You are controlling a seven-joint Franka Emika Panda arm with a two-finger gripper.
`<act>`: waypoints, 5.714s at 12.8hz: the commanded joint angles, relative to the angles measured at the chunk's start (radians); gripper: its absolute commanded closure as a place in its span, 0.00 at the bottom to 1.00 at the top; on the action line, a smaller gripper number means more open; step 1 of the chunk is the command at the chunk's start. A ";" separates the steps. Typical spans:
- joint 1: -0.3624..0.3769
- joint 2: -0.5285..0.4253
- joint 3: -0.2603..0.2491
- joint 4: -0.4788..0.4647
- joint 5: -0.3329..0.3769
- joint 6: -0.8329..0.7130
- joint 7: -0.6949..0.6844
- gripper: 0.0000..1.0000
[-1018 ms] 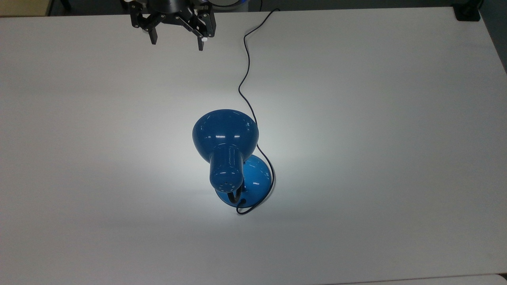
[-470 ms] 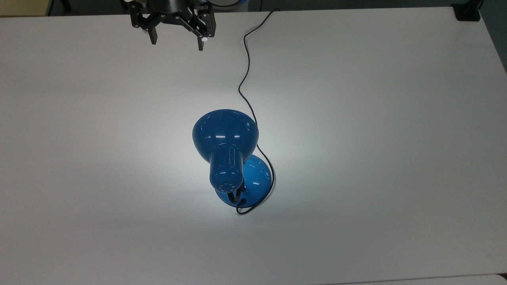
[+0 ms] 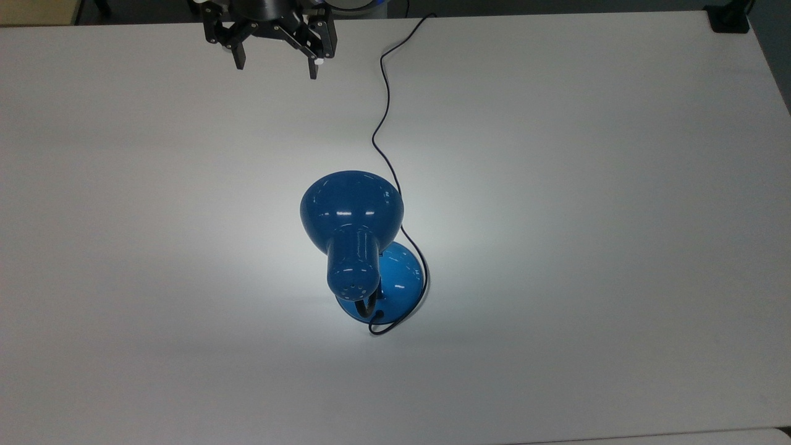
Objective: Turn off the lamp
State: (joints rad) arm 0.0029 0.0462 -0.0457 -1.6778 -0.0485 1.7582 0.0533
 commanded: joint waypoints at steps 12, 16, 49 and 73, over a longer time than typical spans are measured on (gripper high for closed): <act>-0.011 -0.008 0.013 0.006 -0.013 -0.029 -0.015 0.00; -0.009 -0.003 0.013 0.006 -0.013 -0.028 -0.024 0.11; 0.158 0.409 0.021 -0.073 -0.011 0.724 -0.026 1.00; 0.174 0.478 0.020 -0.080 -0.014 0.603 -0.024 1.00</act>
State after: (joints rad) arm 0.1632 0.4923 -0.0187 -1.7452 -0.0494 2.3637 0.0081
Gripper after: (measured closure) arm 0.991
